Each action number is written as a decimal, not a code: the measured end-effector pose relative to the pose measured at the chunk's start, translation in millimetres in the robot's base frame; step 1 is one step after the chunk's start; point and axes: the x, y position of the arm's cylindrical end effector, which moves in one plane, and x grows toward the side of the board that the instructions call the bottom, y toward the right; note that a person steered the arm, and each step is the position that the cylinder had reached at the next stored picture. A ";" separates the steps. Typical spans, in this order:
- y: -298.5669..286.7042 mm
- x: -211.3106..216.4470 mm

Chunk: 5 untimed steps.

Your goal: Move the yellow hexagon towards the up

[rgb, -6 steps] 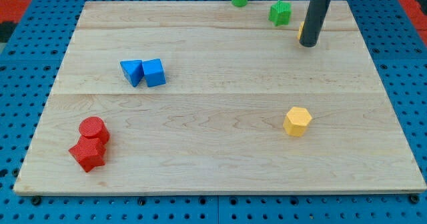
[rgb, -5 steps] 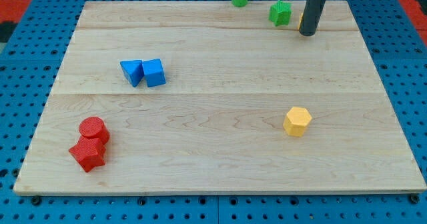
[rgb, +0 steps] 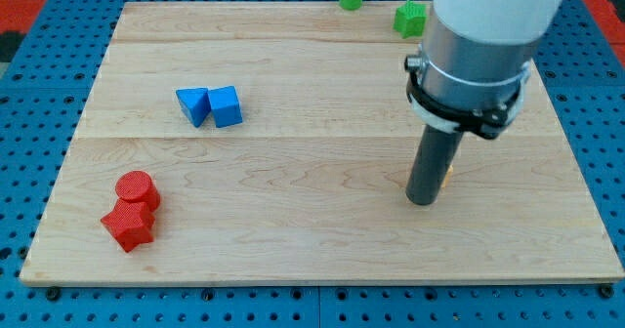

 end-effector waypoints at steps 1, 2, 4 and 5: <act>11.1 -31.7; 11.1 -41.7; 11.2 -44.1; 24.4 -39.5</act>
